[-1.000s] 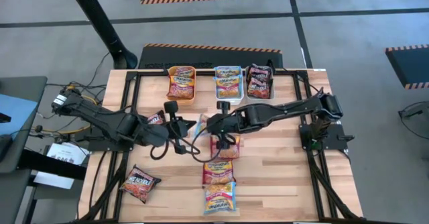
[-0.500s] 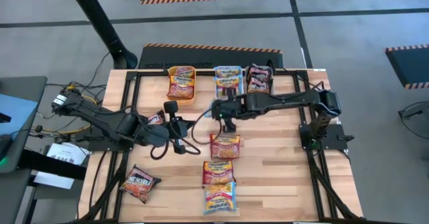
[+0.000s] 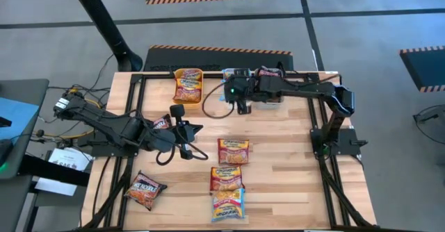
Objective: Sort Maruchan noodles
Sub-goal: Put the blue noodle pack into the white bin
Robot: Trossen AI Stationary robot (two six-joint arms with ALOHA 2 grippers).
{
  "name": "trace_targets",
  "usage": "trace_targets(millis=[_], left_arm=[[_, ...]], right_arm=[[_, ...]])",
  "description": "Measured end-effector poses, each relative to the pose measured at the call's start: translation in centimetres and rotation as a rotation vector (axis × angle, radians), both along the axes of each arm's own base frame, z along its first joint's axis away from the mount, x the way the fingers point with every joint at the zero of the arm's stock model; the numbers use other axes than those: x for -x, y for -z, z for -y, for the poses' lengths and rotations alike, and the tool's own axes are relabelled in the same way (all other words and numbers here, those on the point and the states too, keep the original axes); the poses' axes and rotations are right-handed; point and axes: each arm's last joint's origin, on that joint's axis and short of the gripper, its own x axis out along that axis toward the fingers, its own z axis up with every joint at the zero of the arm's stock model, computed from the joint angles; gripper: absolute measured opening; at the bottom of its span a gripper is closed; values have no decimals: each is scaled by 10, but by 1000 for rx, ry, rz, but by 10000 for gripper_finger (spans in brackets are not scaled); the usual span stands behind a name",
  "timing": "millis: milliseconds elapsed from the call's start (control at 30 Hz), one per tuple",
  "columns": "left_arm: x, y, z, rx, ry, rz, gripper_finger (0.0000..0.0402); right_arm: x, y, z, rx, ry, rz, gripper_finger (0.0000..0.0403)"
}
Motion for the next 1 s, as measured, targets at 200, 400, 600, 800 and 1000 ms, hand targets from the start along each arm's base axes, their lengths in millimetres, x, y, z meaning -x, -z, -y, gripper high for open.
trace_targets(millis=[200,400,600,800,1000], left_arm=[[1,1,0,3,-11,-9,0],[1,1,0,4,-12,-8,0],[1,1,0,4,-13,-8,0],[0,1,-2,4,-19,-7,0],[0,1,-2,0,-18,-10,0]], right_arm=[[2,-2,20,37,-67,-23,3],[6,-1,33,-12,-165,-38,3],[9,0,42,-33,-215,-42,5],[8,6,54,-57,-215,-35,3],[5,18,60,-73,-204,-66,4]])
